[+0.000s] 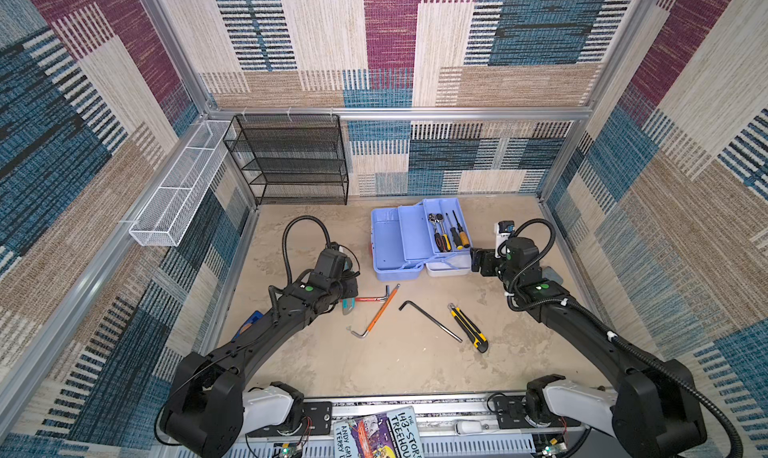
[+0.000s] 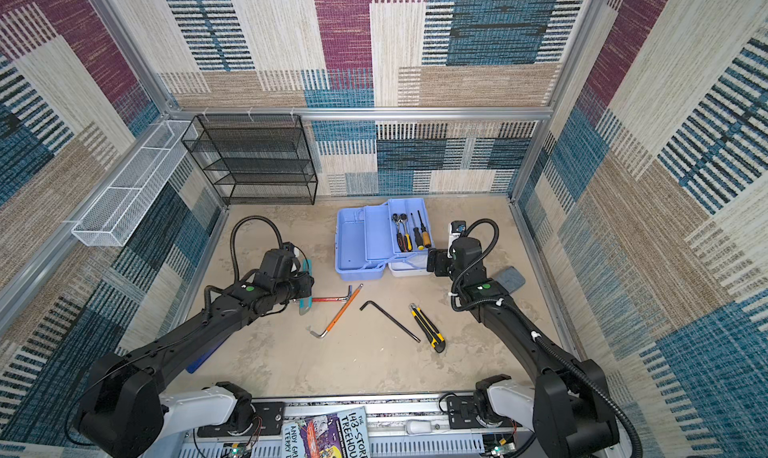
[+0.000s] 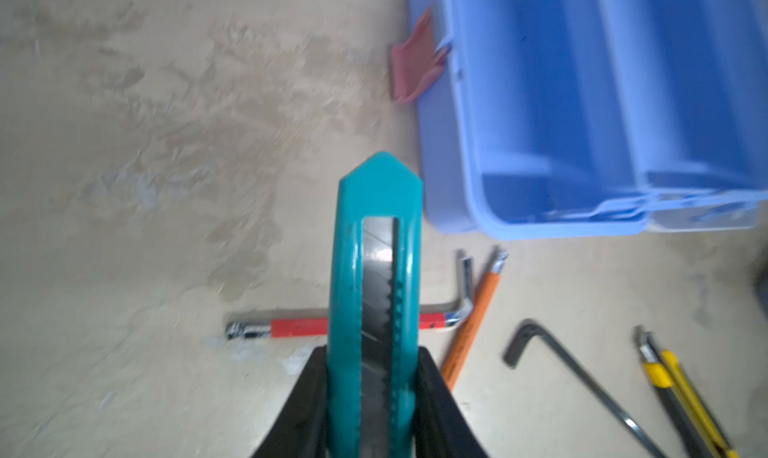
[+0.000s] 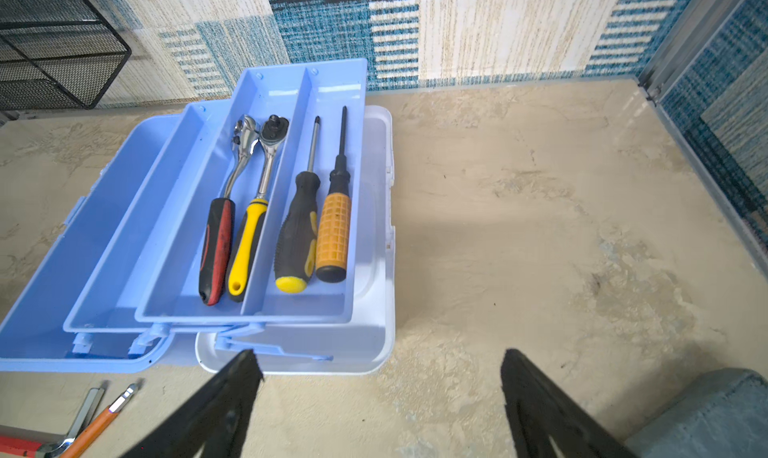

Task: Pack the tool kit
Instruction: 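Lift and carry the teal knife over the top tray with the left gripper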

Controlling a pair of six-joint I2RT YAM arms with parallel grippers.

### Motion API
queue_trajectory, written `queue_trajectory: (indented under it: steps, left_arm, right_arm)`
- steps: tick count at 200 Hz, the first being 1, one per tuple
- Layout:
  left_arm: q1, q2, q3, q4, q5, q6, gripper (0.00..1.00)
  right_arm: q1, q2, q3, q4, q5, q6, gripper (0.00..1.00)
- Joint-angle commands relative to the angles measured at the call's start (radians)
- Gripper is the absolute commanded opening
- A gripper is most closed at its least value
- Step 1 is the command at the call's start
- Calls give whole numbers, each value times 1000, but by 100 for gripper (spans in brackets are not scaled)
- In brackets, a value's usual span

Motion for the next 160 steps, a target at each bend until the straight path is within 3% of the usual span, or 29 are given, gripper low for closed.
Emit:
queue_trajectory:
  steps: [1,89,160]
  left_arm:
    - [-16,62,106,43,67,-7,12]
    - [-93,572,658,107,230,-84,12]
    - [-102,812,889,97,292,-202,12]
  right_arm:
    - [1,-12,-30,0,-28,89,89]
    - [3,-113,-159,25,-133,218,86]
    - [3,-100,-182,42,-162,236,85]
